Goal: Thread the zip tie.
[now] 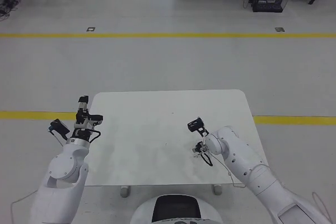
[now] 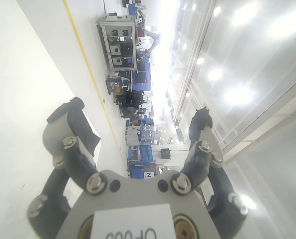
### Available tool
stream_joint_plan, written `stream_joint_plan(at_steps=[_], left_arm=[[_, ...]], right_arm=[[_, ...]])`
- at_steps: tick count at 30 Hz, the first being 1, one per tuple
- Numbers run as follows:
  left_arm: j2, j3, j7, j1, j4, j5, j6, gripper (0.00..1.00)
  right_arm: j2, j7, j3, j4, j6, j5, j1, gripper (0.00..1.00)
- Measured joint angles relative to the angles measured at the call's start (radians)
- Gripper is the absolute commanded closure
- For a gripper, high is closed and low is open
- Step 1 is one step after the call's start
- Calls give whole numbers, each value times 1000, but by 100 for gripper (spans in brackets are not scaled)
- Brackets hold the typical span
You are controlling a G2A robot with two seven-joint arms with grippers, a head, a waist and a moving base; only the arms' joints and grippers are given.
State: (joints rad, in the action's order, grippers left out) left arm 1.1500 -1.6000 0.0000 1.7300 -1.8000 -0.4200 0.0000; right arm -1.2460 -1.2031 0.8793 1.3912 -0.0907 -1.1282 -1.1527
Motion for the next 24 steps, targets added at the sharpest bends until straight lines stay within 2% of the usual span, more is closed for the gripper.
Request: stream_joint_plan(at_steps=[2,4,11,17,24], left_arm=[[0,0,0,0,0,0,0,0],[0,0,0,0,0,0,0,0],[0,0,0,0,0,0,0,0],[0,0,0,0,0,0,0,0],[0,0,0,0,0,0,0,0]], right_arm=[[0,4,5,-1,11,12,-1,40],[0,6,9,-2,19,17,-2,52],[-3,12,12,-17,33,29,-3,60],[-7,17,8,-41,40,38,4,63],[-22,27,-19,-107,38,44,30,68]])
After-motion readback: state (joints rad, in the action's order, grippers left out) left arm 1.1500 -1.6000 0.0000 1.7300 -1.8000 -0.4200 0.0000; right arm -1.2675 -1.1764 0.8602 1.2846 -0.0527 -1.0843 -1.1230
